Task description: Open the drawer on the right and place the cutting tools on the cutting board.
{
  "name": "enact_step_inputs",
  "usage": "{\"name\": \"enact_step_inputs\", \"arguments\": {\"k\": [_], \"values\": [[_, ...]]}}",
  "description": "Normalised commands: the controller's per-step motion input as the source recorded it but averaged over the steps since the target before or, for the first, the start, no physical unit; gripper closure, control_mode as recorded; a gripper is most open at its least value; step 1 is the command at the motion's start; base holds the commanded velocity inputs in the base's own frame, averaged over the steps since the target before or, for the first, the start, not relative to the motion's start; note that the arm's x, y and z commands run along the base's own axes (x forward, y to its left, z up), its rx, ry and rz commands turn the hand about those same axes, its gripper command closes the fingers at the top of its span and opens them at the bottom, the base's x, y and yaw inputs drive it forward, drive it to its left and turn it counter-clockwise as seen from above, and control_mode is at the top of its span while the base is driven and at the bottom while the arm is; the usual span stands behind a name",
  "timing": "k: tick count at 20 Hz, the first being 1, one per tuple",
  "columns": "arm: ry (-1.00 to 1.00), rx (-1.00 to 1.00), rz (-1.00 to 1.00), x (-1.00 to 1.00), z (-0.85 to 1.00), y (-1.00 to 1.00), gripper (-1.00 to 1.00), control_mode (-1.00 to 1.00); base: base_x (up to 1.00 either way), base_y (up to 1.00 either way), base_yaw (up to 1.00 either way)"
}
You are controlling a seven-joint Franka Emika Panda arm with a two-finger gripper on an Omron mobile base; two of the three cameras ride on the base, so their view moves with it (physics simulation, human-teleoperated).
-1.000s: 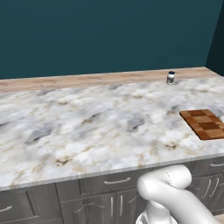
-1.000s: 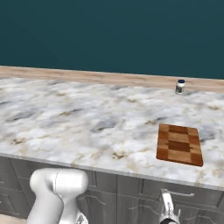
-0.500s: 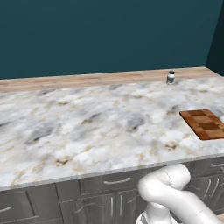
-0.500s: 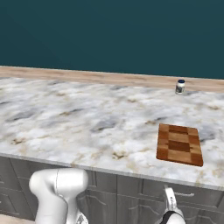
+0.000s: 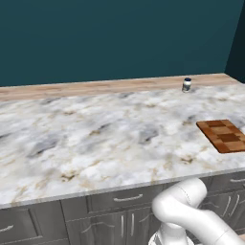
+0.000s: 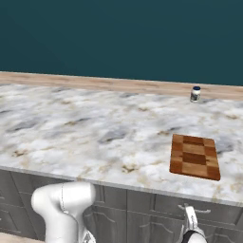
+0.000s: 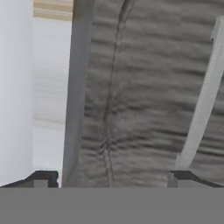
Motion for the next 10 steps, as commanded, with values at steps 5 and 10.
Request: {"name": "enact_step_inputs", "arguments": {"k": [5, 10], "values": [[0.01, -0.01, 0.00, 0.04, -0.31, -0.27, -1.00, -1.00, 0.00, 0.00, 0.00], [0.00, 0.00, 0.00, 0.09, -0.23, -0.20, -1.00, -1.00, 0.00, 0.00, 0.00]]}}
